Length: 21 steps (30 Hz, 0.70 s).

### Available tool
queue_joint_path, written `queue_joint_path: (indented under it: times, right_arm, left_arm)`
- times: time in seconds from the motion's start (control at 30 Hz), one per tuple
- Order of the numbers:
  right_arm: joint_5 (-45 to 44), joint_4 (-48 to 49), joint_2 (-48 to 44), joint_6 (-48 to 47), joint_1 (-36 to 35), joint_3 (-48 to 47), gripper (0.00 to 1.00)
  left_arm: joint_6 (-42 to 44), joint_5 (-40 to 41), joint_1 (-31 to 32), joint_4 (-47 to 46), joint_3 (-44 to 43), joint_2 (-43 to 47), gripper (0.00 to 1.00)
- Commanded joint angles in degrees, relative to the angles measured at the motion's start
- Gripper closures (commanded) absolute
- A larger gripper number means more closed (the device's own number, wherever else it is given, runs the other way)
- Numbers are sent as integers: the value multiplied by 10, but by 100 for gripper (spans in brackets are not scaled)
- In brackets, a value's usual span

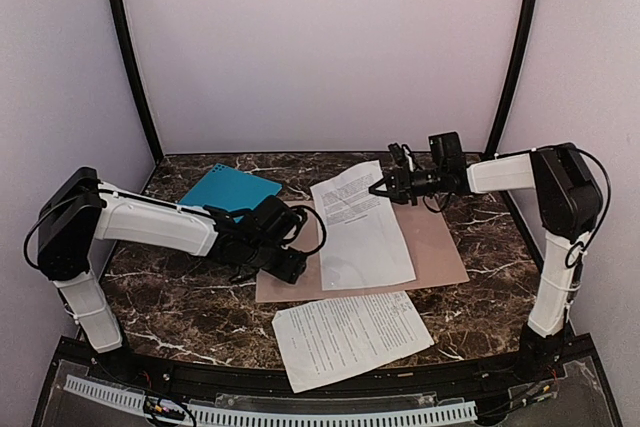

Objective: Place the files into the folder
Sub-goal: Insert the folder to form pockets on the folder.

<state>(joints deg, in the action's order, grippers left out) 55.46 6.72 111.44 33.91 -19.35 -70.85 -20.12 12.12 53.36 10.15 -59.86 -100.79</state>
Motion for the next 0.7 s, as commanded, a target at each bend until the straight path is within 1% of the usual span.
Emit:
queue_joint_path:
  times: [0.0,0.07,0.27,0.37,0.53,0.67]
  right_arm:
    - [-17,-48,15,-76,5,-26,82]
    - [-17,-56,18,-99,5,-26,78]
    - [-21,-89,19,-153,5,-6,75]
    - [-21,-97,19,-170,5,8,75]
    - [-31,-100,13,-184,5,35,80]
    - [-38,-97,6,-188,4,52,81]
  left_arm:
    - [6,16,1,23,-2,31,29]
    - [7,18,1,24,-2,32,29]
    - [9,22,1,31,-4,37,29]
    - [9,25,2,33,-3,41,29]
    - [10,29,1,34,-1,41,29]
    - [9,29,1,34,0,42,29]
